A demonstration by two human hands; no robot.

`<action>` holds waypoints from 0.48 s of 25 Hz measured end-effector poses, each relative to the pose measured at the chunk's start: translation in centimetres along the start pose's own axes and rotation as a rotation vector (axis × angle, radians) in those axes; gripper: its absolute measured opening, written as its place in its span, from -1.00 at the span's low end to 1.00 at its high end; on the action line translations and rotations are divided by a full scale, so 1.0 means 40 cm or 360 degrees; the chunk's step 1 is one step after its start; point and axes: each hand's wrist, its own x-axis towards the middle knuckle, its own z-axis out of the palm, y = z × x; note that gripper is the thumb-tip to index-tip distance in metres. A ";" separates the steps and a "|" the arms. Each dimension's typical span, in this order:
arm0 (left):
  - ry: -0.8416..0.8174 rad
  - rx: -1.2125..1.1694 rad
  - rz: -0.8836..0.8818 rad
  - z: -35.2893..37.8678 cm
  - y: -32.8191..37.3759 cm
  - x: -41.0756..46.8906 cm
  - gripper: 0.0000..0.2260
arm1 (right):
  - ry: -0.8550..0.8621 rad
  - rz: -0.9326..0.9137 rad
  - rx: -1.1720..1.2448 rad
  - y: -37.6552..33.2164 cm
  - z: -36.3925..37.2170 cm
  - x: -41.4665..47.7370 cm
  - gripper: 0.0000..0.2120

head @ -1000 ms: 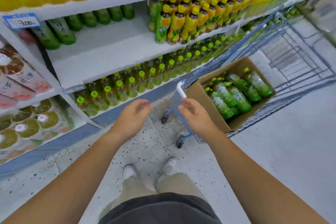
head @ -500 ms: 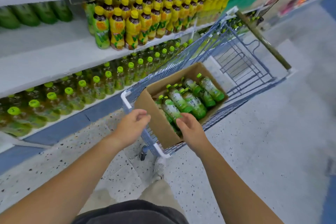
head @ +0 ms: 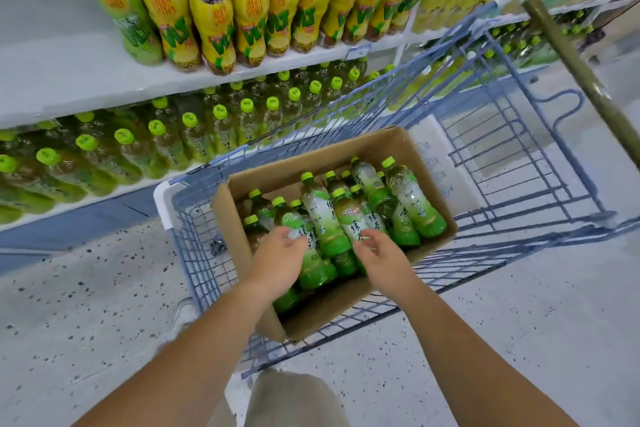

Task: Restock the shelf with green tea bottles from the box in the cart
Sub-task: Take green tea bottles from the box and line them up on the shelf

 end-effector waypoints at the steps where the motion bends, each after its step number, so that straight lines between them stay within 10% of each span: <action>1: 0.0030 0.0003 -0.0044 0.021 -0.012 0.036 -0.47 | -0.0017 0.0011 -0.0061 0.014 -0.001 0.048 -0.56; 5: 0.0139 0.0045 -0.0185 0.089 -0.062 0.154 -0.62 | -0.0075 0.0057 -0.0243 0.080 -0.001 0.195 -0.54; 12: 0.0340 0.0168 -0.0344 0.202 -0.143 0.284 -0.20 | -0.0052 0.0065 -0.0485 0.183 0.024 0.380 -0.48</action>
